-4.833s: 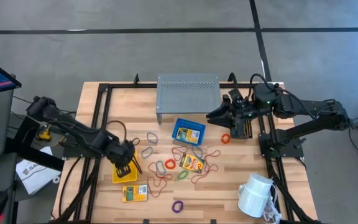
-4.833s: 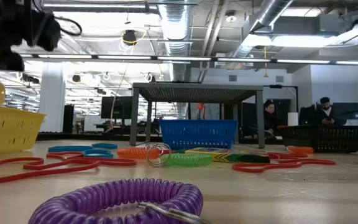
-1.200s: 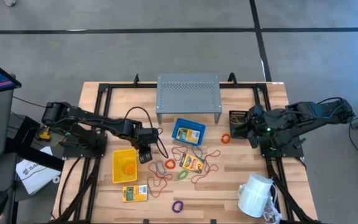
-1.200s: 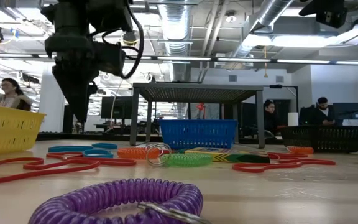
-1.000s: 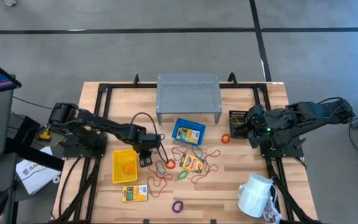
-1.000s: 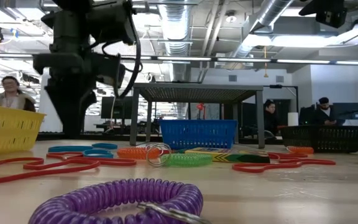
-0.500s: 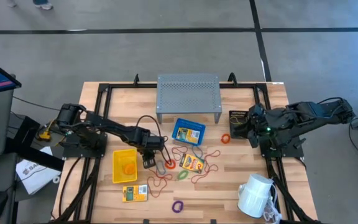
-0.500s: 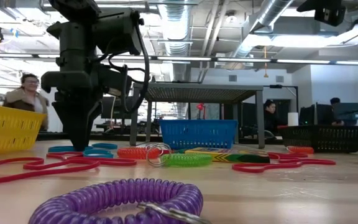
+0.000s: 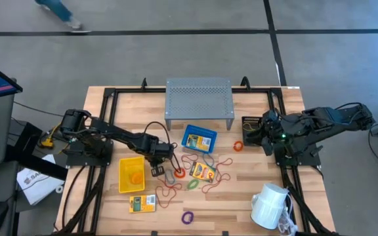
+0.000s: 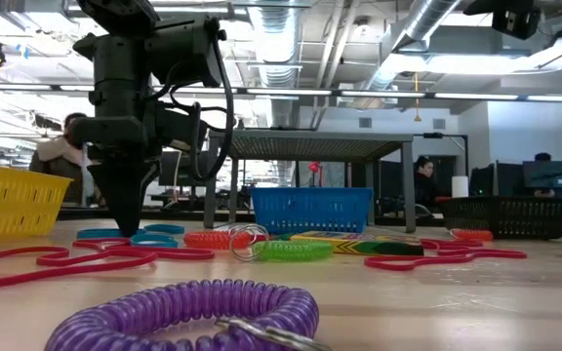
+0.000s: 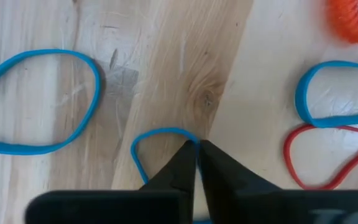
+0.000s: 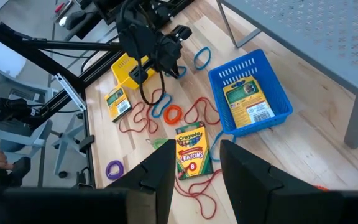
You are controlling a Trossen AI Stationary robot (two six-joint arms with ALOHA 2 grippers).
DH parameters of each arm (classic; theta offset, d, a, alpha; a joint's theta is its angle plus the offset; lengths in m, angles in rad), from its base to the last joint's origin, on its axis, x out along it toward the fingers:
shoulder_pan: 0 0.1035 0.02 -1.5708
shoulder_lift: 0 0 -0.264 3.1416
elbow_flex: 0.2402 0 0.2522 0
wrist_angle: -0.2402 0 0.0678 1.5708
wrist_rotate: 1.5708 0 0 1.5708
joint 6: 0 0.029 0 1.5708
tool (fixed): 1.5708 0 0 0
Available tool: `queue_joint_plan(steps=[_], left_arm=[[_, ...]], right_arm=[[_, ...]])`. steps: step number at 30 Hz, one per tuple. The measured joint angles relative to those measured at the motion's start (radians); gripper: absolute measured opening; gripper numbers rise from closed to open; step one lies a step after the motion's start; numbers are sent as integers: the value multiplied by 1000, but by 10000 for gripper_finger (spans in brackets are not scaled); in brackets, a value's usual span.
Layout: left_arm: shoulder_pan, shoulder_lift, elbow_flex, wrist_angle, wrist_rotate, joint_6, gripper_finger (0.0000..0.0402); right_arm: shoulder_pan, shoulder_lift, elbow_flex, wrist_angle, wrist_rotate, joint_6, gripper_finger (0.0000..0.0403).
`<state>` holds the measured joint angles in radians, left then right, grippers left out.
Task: Pick & Place Office Desk Supplies
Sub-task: Put the blue rubber band into the black bin
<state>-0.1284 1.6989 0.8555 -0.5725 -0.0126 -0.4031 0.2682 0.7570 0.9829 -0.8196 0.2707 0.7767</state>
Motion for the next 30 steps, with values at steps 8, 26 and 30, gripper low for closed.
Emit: queue_joint_plan(steps=[8,26,30], left_arm=[[-2,-35,-3,-4,9,-46,1],[-4,-270,-5,-48,8,-126,0],[-4,-349,-4,-22,-2,-149,0]], right_arm=[[0,0,0,16,0,-5,123],[0,0,1,52,-3,-45,123],[0,0,1,124,-3,-105,123]])
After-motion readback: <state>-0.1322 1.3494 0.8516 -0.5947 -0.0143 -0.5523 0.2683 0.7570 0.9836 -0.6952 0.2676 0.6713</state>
